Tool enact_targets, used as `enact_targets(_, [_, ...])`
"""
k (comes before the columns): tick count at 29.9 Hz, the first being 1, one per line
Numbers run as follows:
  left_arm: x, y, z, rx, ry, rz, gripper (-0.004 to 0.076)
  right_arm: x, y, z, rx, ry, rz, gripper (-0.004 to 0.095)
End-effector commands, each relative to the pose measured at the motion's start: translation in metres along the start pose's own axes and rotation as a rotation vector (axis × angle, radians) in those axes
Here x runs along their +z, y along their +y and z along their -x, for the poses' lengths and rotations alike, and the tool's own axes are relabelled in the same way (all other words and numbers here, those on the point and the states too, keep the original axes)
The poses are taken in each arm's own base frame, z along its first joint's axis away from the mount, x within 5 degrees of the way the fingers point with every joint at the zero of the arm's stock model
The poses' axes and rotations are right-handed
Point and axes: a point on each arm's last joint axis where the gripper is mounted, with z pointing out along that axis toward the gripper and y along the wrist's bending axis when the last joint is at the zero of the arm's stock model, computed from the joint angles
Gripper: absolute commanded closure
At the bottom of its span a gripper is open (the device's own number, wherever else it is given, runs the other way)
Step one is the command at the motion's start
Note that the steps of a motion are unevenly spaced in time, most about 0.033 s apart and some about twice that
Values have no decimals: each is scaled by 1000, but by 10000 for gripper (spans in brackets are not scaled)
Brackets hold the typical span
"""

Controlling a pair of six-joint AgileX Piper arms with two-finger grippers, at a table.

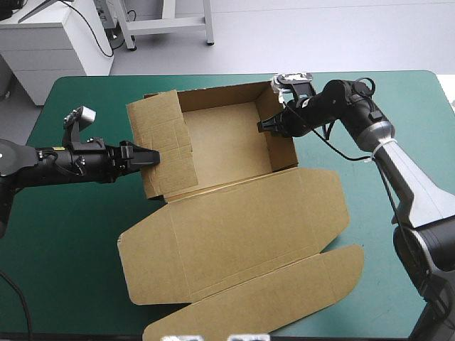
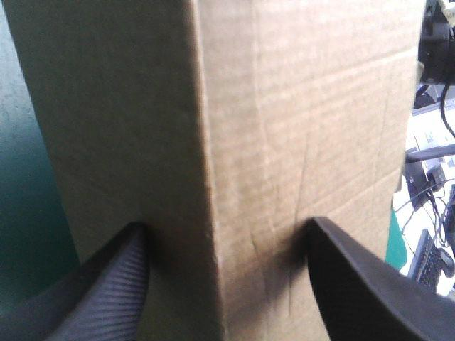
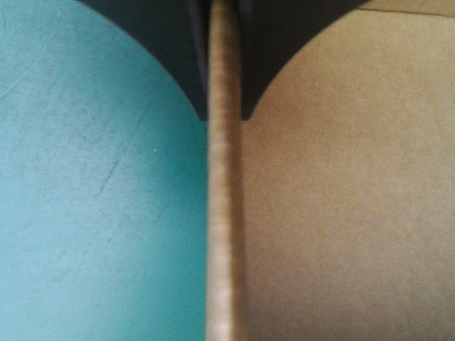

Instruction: Fold the box

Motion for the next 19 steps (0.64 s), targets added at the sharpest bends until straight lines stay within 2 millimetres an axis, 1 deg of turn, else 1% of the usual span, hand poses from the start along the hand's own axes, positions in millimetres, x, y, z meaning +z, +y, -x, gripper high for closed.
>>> enact_targets(1, [-6,-16,5,36,-74,-20,258,-29,19,14,10,-143,29,925])
enact_targets(9, [15,-14,2,66,-84,200,266,-22,41,12,-46,-153,15,926])
enact_targets(13, [21,-13,3,52,-106,270,266,-21,45,11,-47,-149,19,926])
enact_targets(16, [28,-6,4,19,-104,325,266,-21,47,11,-44,-146,26,926])
enact_targets(19, [38,1,4,34,-67,375,287,-20,50,9,-52,-132,27,926])
